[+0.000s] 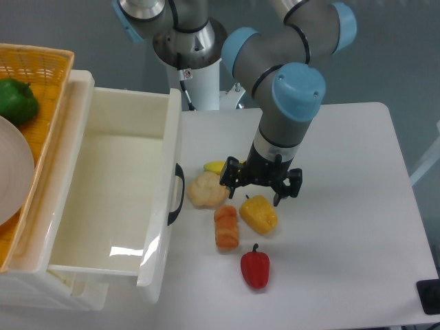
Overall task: Pick up the square bread
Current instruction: 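Move the gripper over the orange rectangular bread piece, then lower the gripper onto the orange bread and close the fingers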
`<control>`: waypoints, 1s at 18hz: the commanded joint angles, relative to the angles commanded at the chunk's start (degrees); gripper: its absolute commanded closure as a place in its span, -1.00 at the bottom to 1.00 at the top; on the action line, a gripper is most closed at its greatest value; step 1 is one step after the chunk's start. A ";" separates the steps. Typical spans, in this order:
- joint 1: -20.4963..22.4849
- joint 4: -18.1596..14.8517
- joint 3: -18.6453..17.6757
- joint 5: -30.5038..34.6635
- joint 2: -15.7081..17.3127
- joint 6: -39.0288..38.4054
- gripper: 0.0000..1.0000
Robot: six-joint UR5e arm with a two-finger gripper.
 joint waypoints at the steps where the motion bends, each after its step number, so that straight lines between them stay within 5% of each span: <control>1: 0.00 0.26 -0.35 0.00 -0.09 -0.44 -1.00; 18: -3.78 2.28 -0.44 3.52 -8.70 -0.36 -1.00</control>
